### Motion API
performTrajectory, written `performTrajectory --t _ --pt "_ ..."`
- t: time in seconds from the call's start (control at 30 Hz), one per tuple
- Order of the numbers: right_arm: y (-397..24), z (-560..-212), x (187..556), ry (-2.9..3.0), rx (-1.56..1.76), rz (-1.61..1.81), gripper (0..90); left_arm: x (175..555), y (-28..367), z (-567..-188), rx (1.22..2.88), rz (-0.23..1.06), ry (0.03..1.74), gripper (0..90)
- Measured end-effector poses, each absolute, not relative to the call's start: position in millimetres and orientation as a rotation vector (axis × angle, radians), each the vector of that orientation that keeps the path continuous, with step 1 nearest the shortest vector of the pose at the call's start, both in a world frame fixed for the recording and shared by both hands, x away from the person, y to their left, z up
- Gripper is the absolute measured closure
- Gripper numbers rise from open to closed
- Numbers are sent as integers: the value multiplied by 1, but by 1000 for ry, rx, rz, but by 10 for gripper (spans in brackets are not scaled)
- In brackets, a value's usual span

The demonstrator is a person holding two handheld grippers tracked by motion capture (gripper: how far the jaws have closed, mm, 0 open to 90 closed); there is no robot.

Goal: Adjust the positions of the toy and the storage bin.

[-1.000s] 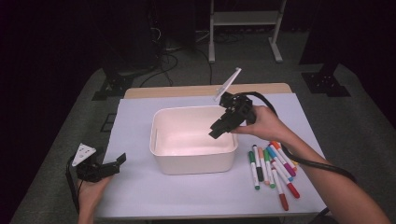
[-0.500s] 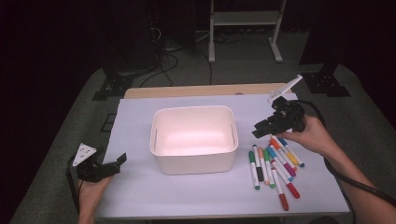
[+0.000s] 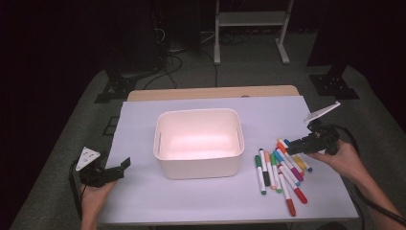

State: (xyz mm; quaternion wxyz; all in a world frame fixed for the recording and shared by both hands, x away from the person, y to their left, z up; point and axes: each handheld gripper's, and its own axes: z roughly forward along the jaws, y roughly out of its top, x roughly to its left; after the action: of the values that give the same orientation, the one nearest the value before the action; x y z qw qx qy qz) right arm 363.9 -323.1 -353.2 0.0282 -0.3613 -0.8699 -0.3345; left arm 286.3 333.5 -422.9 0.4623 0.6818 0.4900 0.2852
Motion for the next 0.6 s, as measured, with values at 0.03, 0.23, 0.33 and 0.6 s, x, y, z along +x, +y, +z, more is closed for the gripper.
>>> performTrajectory --t 0.03,0.23,0.33,0.6 --pt "-326 -356 363 -2687 -1132 -1023 595 286 333 -423 1678 701 1206 7" --pt "-349 -380 362 -2654 -1234 -1007 595 286 332 -423 1682 697 1206 7" --pt "-358 -392 363 -2624 -1272 -993 595 286 332 -423 1680 701 1204 7" --pt "-372 -411 365 -2611 -1343 -943 595 287 332 -423 1685 698 1205 7"
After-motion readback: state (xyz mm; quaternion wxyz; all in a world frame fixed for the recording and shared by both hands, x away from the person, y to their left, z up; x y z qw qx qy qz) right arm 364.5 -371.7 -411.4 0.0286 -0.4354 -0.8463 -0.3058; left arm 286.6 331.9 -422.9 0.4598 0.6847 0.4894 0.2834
